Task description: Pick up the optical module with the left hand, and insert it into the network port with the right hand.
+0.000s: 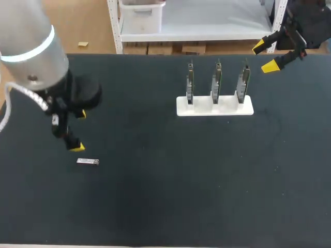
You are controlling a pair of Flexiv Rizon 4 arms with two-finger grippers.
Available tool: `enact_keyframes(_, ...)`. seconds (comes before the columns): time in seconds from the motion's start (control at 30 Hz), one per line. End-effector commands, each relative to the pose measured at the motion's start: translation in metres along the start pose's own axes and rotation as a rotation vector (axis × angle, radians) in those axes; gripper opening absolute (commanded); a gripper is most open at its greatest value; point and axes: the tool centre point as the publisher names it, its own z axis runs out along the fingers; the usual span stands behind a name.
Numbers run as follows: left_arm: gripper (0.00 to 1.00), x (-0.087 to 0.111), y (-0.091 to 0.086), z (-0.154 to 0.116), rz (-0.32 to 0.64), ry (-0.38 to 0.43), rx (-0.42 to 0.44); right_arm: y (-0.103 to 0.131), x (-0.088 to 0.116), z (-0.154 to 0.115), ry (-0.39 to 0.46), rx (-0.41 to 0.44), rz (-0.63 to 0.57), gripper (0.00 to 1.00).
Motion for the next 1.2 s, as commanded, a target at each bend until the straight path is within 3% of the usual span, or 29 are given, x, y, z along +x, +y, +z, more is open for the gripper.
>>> enact_keyframes(0.03, 1.00, 0.004, -0.004, 0.018, -0.001, 0.008, 0.007, 0.002, 0.000, 0.000, 0.001, 0.005, -0.001, 1.00)
enact_keyframes(0.37, 1.00, 0.017, -0.002, 0.052, 0.044, 0.068, 0.069, 0.002, 0.000, 0.000, 0.001, 0.005, -0.001, 1.00)
enact_keyframes(0.6, 1.00, 0.018, 0.001, 0.072, 0.068, 0.065, 0.111, 0.002, 0.000, 0.000, 0.001, 0.005, -0.001, 1.00)
enact_keyframes(1.2, 1.00, 0.025, -0.009, 0.091, 0.080, 0.091, 0.115, 0.002, 0.000, 0.000, 0.001, 0.005, -0.001, 1.00)
